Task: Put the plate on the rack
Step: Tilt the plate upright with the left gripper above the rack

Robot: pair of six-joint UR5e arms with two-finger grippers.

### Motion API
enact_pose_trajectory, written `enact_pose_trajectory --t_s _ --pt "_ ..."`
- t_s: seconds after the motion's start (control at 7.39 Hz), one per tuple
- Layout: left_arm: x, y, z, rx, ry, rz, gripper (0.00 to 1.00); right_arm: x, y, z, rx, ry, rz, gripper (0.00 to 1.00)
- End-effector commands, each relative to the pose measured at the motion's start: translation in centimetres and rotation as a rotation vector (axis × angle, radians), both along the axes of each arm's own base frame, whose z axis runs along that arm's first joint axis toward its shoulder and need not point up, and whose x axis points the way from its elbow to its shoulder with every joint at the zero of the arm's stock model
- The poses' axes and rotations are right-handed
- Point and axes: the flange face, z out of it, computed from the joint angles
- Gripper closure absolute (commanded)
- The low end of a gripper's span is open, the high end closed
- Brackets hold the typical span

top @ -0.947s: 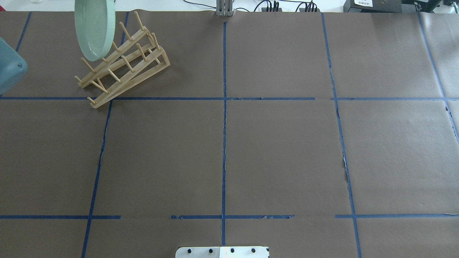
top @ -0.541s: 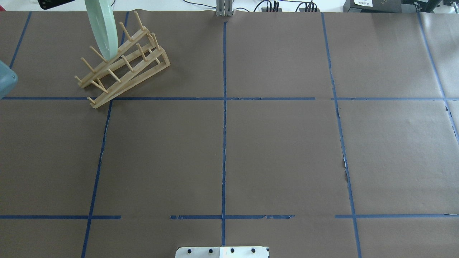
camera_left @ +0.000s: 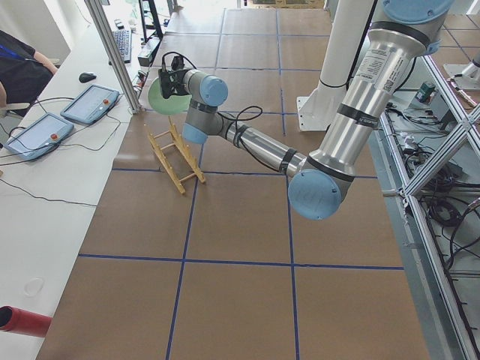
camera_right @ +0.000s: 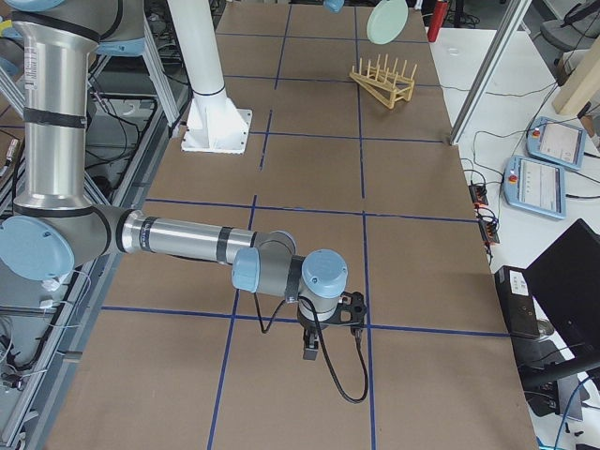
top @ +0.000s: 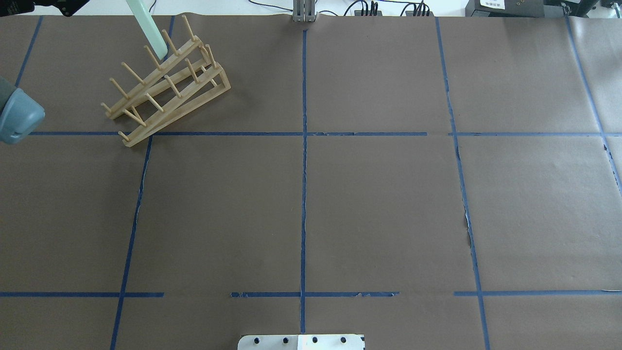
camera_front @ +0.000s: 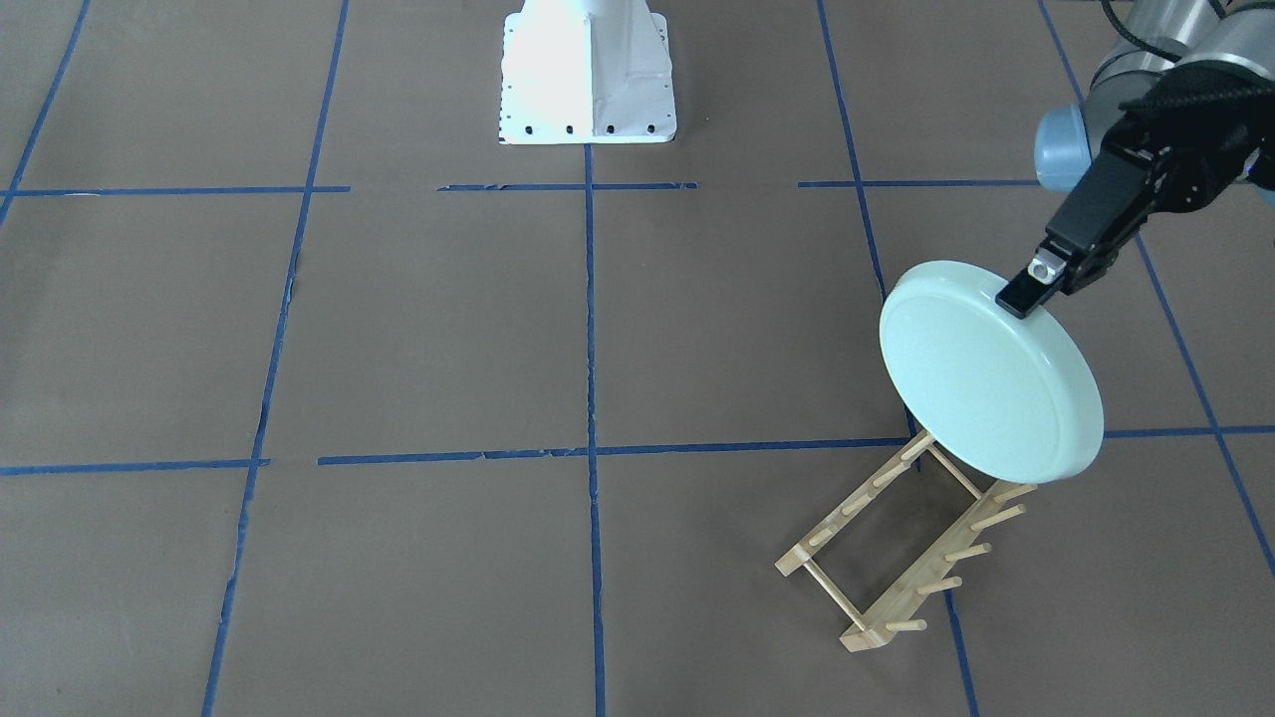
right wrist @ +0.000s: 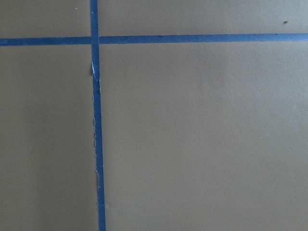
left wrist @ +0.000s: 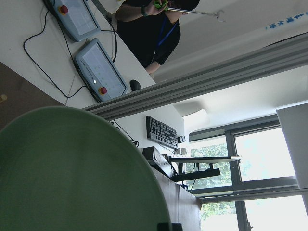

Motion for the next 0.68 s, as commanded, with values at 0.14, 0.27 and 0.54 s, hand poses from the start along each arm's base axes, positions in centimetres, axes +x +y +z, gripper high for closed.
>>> enact_pose_trajectory --t_s 0.14,0.27,0.54 --pt "4.9 -3.6 0.8 -0.05 0.076 -0.057 1.0 -0.1 0.0 0.0 0.0 0.0 -0.001 0.0" --pt "7.1 -4.1 1.0 -0.051 0.109 -0.087 1.0 -0.1 0.0 0.0 0.0 0.0 -0.001 0.0" --pt "8.4 -4.6 2.0 -0.07 0.097 -0.083 1.0 -0.1 0.0 0.0 0.0 0.0 -0.001 0.0"
